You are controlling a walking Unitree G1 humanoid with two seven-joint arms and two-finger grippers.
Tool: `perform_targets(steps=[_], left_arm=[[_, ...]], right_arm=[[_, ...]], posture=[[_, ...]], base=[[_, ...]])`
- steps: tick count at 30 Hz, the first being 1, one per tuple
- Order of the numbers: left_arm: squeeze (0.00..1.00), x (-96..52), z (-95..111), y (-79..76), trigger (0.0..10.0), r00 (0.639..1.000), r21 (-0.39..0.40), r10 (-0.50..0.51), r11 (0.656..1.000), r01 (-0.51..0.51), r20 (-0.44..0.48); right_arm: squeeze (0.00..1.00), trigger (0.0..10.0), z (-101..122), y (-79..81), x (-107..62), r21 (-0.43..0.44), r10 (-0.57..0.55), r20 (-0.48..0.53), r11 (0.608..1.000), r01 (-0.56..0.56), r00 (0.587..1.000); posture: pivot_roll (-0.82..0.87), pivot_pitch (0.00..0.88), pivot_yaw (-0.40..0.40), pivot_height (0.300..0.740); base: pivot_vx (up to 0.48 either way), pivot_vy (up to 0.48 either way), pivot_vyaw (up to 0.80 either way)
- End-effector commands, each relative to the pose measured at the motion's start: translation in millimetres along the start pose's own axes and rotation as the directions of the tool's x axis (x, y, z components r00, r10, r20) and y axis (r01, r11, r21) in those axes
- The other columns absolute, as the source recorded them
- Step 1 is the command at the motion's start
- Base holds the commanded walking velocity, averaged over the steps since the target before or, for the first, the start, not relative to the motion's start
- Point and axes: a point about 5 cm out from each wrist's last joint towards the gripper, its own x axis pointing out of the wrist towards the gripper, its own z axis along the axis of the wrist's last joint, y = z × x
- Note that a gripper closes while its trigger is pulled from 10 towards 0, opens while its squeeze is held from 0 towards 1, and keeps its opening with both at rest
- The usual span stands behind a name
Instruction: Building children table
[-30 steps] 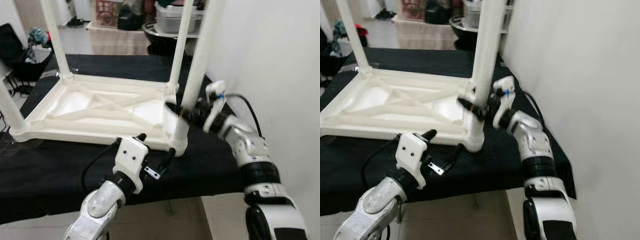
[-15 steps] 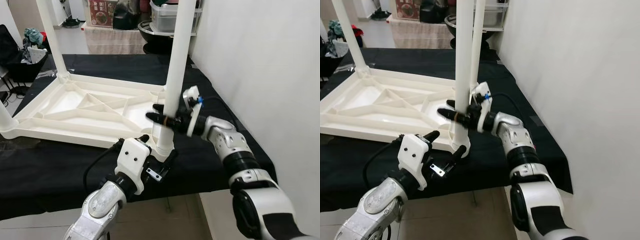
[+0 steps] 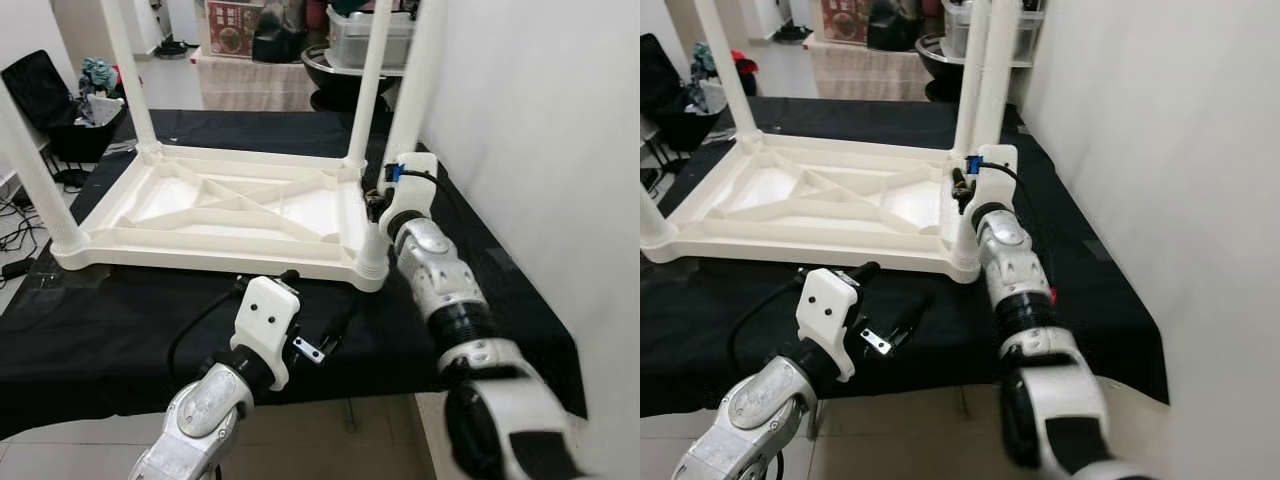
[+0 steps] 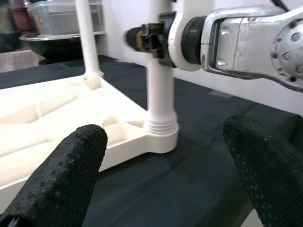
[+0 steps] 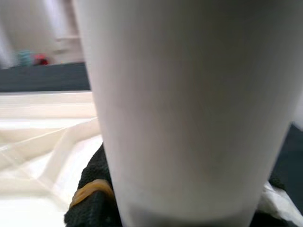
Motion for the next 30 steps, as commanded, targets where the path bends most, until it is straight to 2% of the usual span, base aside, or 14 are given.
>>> perform_targets(steps=[1, 5, 6, 10, 11, 18, 19, 22, 23, 25, 26, 27, 28, 30], left_arm=[[0.00, 0.8, -2, -2.6, 10.0, 1.000, 0.005, -0.012, 1.000, 0.012, -0.008], [0.00, 1.0, -2, -2.8, 10.0, 1.000, 0.006, -0.010, 1.000, 0.010, -0.009], [0.00, 0.7, -2, -2.7, 10.0, 1.000, 0.007, -0.008, 1.000, 0.008, -0.010], [0.00, 0.2, -2, -2.3, 10.0, 1.000, 0.007, -0.006, 1.000, 0.006, -0.012], [0.00, -0.1, -2, -1.6, 10.0, 1.000, 0.008, -0.005, 1.000, 0.005, -0.013], [0.00, 0.6, -3, -0.2, 10.0, 1.000, 0.014, -0.003, 1.000, 0.004, -0.013], [0.00, 0.9, -2, 0.9, 10.0, 1.000, 0.016, 0.001, 1.000, -0.001, -0.012], [0.00, 1.1, -2, 2.1, 10.0, 1.000, 0.019, 0.004, 1.000, -0.004, -0.012], [0.00, 0.9, -2, 2.7, 10.0, 1.000, 0.020, 0.006, 1.000, -0.006, -0.012], [0.00, 0.9, -2, 2.7, 10.0, 1.000, 0.020, 0.006, 1.000, -0.006, -0.012], [0.00, 1.2, -2, 2.4, 10.0, 1.000, 0.020, 0.004, 1.000, -0.004, -0.011], [0.00, 1.2, -2, 2.4, 10.0, 1.000, 0.020, 0.004, 1.000, -0.004, -0.011], [0.00, 1.3, -2, 2.2, 10.0, 1.000, 0.019, 0.004, 1.000, -0.003, -0.010], [0.00, 1.2, -2, 2.0, 10.0, 1.000, 0.019, 0.004, 1.000, -0.003, -0.009]], right_arm=[[0.00, 0.0, -26, -25.0, -6.3, -0.009, -0.219, -0.123, 0.976, 0.219, 0.968], [0.00, 0.0, -33, -11.0, -12.1, 0.040, -0.277, -0.147, 0.958, 0.285, 0.950], [0.00, 10.0, -29, -3.4, -10.7, 0.049, -0.228, -0.115, 0.971, 0.234, 0.967], [0.02, 10.0, -20, 5.6, -8.1, 0.071, -0.143, -0.049, 0.987, 0.146, 0.989], [1.00, 10.0, -14, 5.6, -7.0, 0.073, -0.112, -0.008, 0.991, 0.112, 0.994], [1.00, 10.0, 8, 6.3, 1.9, 0.170, 0.200, 0.090, 0.962, -0.213, 0.976], [0.00, 10.0, 14, 8.4, 1.5, 0.198, 0.389, 0.108, 0.894, -0.403, 0.915], [0.00, 10.0, 17, 9.3, -0.4, 0.190, 0.520, 0.104, 0.827, -0.530, 0.848], [0.00, 10.0, 20, 9.3, -7.9, 0.156, 0.679, 0.105, 0.711, -0.686, 0.727], [0.00, 10.0, 20, 9.3, -7.9, 0.156, 0.679, 0.105, 0.711, -0.686, 0.727], [0.00, 10.0, 17, 6.3, -25.3, 0.092, 0.887, 0.042, 0.454, -0.886, 0.459], [0.00, 10.0, 17, 6.3, -25.3, 0.092, 0.887, 0.042, 0.454, -0.886, 0.459], [0.00, 10.0, 13, 3.9, -32.7, 0.077, 0.940, 0.005, 0.339, -0.937, 0.341], [0.00, 10.0, 8, 3.4, -35.3, 0.069, 0.960, -0.026, 0.280, -0.958, 0.279]], posture=[[0.11, 0.098, -0.087, 0.740], [0.11, 0.099, -0.089, 0.740], [0.11, 0.101, -0.087, 0.740], [0.11, 0.101, -0.090, 0.740], [0.11, 0.102, -0.089, 0.740], [0.11, 0.102, -0.090, 0.740], [0.10, 0.102, -0.090, 0.740], [0.10, 0.102, -0.087, 0.740], [0.10, 0.101, -0.088, 0.740], [0.10, 0.101, -0.088, 0.740], [0.11, 0.096, -0.090, 0.740], [0.11, 0.096, -0.090, 0.740], [0.11, 0.094, -0.091, 0.740], [0.11, 0.093, -0.093, 0.740]], base=[[0.000, 0.000, 0.00], [0.000, 0.000, 0.00], [0.000, 0.000, 0.00], [0.000, 0.000, 0.00], [0.000, 0.000, 0.00], [0.000, 0.000, 0.00], [0.000, 0.000, 0.00], [0.000, 0.000, 0.00], [0.000, 0.000, 0.00], [0.000, 0.000, 0.00], [0.000, 0.000, 0.00], [0.000, 0.000, 0.00], [0.000, 0.000, 0.00], [0.000, 0.000, 0.00]])
